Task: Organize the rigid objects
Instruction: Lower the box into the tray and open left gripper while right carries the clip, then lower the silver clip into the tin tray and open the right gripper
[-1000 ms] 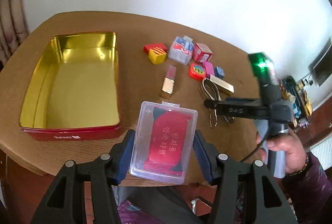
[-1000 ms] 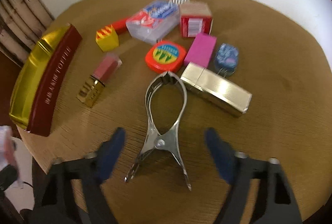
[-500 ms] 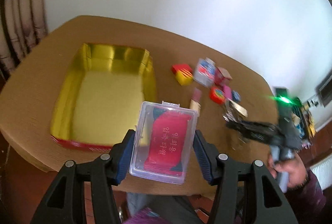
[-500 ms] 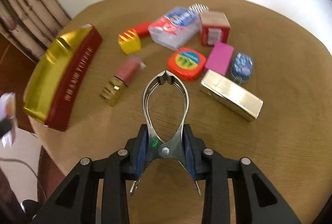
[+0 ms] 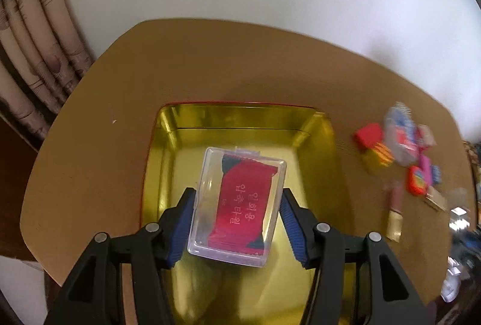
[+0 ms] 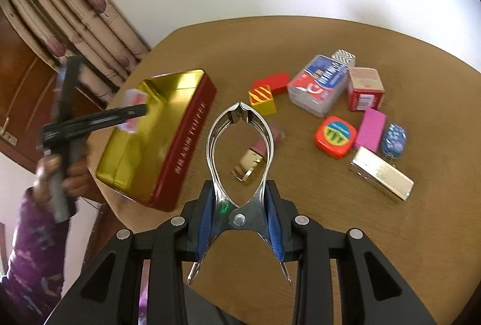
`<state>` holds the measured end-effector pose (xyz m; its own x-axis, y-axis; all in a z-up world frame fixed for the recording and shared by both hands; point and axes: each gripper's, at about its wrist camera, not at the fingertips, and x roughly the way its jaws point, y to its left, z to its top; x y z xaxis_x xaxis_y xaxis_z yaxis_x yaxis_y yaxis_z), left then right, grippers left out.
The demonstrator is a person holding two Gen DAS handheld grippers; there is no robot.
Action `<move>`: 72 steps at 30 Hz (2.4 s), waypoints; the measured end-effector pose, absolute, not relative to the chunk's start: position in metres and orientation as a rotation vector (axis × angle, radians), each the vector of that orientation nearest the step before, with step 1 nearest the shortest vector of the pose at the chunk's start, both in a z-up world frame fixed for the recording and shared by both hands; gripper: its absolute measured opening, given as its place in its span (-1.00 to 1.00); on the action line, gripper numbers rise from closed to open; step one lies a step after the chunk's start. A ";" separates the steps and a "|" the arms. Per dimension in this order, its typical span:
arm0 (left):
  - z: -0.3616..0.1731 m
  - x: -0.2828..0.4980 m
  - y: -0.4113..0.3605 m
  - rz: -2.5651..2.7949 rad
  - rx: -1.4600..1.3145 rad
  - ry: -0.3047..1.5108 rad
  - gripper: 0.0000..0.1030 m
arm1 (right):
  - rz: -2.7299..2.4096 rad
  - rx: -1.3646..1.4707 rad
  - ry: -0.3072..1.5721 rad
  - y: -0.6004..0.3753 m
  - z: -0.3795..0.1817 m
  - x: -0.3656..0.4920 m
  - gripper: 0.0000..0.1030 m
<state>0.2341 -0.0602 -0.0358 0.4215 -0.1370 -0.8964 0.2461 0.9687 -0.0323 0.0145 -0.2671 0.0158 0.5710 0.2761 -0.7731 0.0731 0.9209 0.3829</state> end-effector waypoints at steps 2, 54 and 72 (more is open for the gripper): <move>-0.047 0.248 -0.061 -0.223 0.121 1.131 0.11 | 0.131 0.395 0.958 -0.266 0.019 0.017 -0.41; -0.025 0.093 0.073 0.101 -0.156 0.971 0.28 | 0.121 0.456 1.181 -0.130 -0.050 0.230 -0.40; -0.032 0.097 0.068 0.101 -0.113 0.996 0.28 | 0.180 0.386 0.862 -0.164 -0.002 0.107 0.51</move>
